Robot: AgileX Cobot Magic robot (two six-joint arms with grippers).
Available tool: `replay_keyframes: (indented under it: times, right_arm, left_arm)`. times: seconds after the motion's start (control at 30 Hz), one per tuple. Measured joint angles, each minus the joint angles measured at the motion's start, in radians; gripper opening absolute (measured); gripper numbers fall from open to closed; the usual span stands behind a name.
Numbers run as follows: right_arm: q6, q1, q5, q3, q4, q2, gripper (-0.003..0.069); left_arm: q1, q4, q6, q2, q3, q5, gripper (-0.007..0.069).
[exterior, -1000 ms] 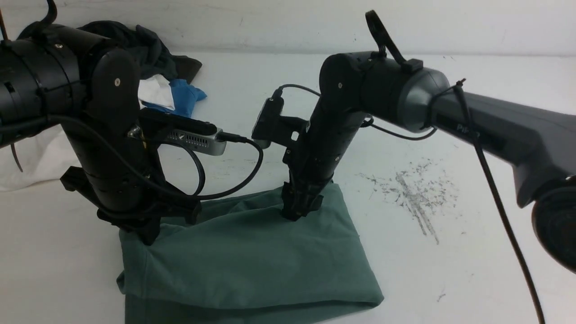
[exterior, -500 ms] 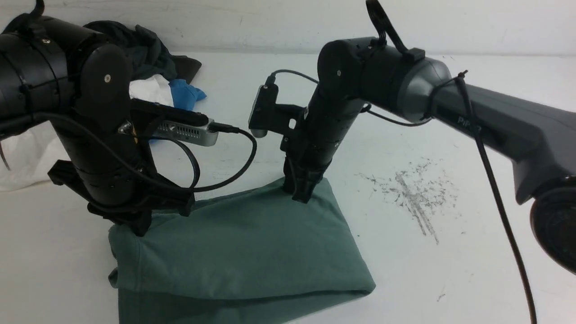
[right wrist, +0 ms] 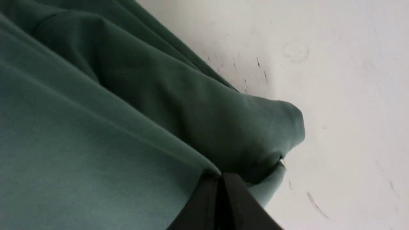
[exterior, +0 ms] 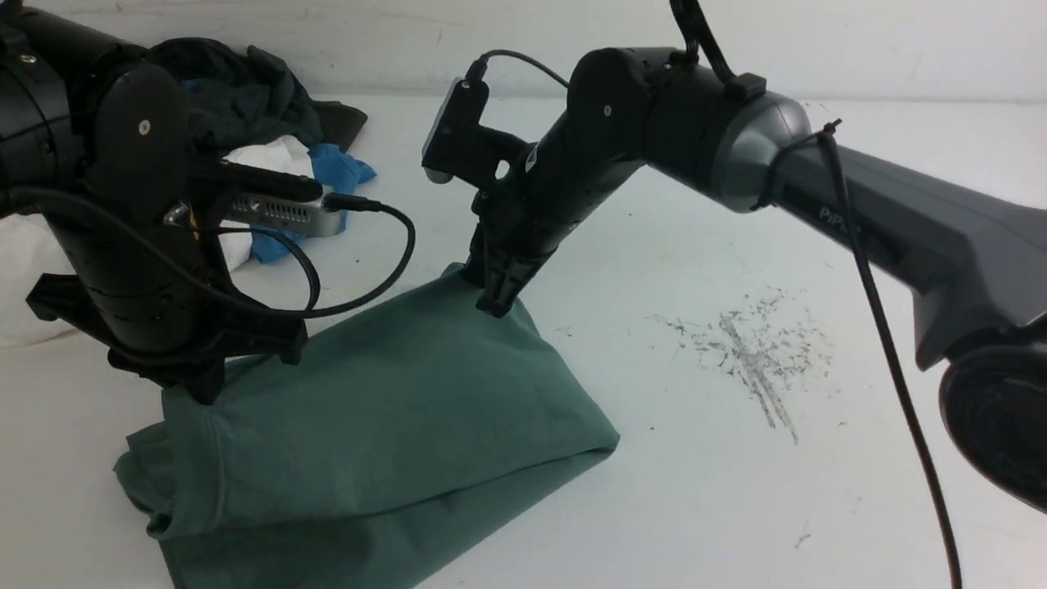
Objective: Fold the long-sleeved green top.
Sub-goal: Use the right arm to drag the right edge of the fabric to the left and folds it over the left edge
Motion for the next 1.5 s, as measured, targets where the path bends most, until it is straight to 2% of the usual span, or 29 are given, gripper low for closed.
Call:
replay_keyframes:
  times: [0.2, 0.43, 0.6, 0.73, 0.87, 0.93, 0.97, 1.0, 1.03, 1.13, 1.2, 1.37, 1.5]
  right_arm:
    - [0.000, 0.004, -0.051, 0.000, 0.079, 0.017, -0.0003]
    - [-0.034, 0.007, -0.059, -0.001, 0.182, 0.044, 0.0000]
    - [-0.039, 0.031, -0.087, -0.001, 0.195, 0.076, 0.0038]
    - [-0.040, 0.059, -0.128, -0.001, 0.194, 0.081, 0.0125]
    - [-0.041, 0.071, -0.150, -0.002, 0.195, 0.081, 0.0224]
    - [-0.025, 0.073, -0.162, -0.002, 0.197, 0.081, 0.0282]
    - [-0.023, 0.073, -0.163, -0.002, 0.197, 0.081, 0.0286]
    - [-0.001, 0.073, -0.165, -0.003, 0.197, 0.081, 0.0314]
    - [0.005, 0.073, -0.165, -0.005, 0.197, 0.081, 0.0316]
    - [0.054, 0.073, -0.146, -0.036, 0.176, 0.081, 0.0333]
    - [0.083, 0.073, -0.114, -0.073, 0.158, 0.081, 0.0336]
    - [0.157, 0.073, 0.009, -0.172, 0.085, 0.081, 0.0335]
    - [0.229, 0.073, 0.209, -0.255, -0.056, 0.081, 0.0287]
  left_arm:
    - [0.089, -0.039, -0.029, 0.000, 0.006, -0.004, 0.0038]
    - [0.123, -0.069, -0.041, 0.019, 0.077, -0.009, 0.0038]
    - [0.125, -0.065, -0.068, 0.041, 0.101, -0.006, 0.0038]
    - [0.126, -0.058, -0.083, 0.051, 0.101, 0.011, 0.0041]
    - [0.126, -0.058, -0.084, 0.058, 0.101, 0.012, 0.0088]
    - [0.126, -0.043, -0.084, 0.058, 0.101, 0.012, 0.0165]
    - [0.126, -0.043, -0.084, 0.058, 0.101, 0.012, 0.0171]
    - [0.126, -0.009, -0.085, 0.058, 0.101, 0.012, 0.0232]
    - [0.126, -0.009, -0.085, 0.058, 0.101, 0.012, 0.0239]
    - [0.126, 0.050, -0.097, 0.058, 0.101, 0.013, 0.0330]
    - [0.126, 0.059, -0.101, 0.058, 0.101, 0.013, 0.0353]
    - [0.126, 0.050, -0.096, 0.058, 0.101, 0.013, 0.0357]
    - [0.103, -0.023, -0.091, 0.059, 0.101, 0.013, 0.0250]
